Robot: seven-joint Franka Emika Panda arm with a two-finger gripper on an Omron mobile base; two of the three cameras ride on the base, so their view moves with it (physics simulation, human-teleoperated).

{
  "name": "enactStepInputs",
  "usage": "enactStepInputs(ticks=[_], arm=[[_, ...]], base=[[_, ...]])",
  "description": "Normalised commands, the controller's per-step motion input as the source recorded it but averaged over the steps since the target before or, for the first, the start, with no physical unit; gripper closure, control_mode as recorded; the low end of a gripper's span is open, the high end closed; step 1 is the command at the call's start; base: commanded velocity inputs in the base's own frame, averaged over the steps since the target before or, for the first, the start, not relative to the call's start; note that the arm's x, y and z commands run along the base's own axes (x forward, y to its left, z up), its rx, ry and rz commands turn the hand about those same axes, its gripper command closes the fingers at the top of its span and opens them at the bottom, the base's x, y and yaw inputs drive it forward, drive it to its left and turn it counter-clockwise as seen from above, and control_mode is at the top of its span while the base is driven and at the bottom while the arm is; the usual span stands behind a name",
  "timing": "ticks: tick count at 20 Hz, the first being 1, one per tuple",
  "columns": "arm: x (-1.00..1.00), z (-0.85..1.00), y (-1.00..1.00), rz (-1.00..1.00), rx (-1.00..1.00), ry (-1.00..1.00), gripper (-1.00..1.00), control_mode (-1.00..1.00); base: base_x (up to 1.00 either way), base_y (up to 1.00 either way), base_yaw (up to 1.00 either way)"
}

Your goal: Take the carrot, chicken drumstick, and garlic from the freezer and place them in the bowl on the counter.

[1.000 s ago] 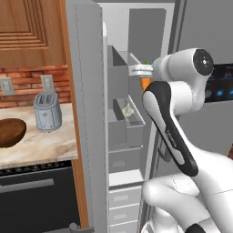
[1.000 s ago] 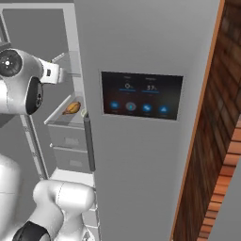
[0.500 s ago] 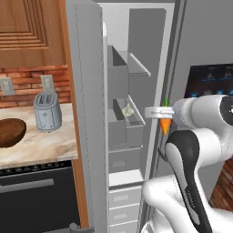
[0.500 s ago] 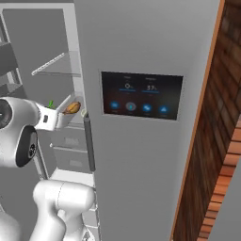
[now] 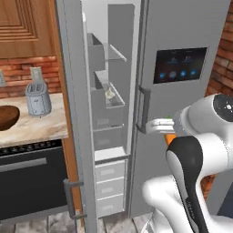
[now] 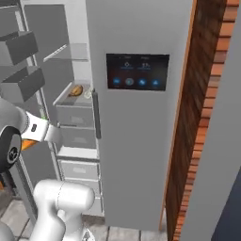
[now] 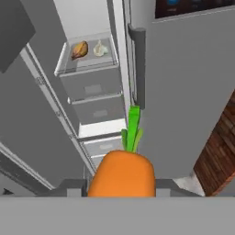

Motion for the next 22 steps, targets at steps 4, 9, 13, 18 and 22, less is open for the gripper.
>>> enactStepInputs(ticks=[4,9,13,18,22], arm=[[0.00,0.00,0.00,0.00,0.00,0.00,1.00,1.00],[0.00,0.00,0.00,0.00,0.00,0.00,1.00,1.00],[0.00,0.00,0.00,0.00,0.00,0.00,1.00,1.00],[0.00,0.00,0.00,0.00,0.00,0.00,1.00,1.00],[0.00,0.00,0.00,0.00,0.00,0.00,1.00,1.00]], base=[[-1.00,0.61,-0.08],[-1.00,1.00,0.05],[-0.78,1.00,0.22],[0.08,1.00,0.14],[0.87,1.00,0.03]])
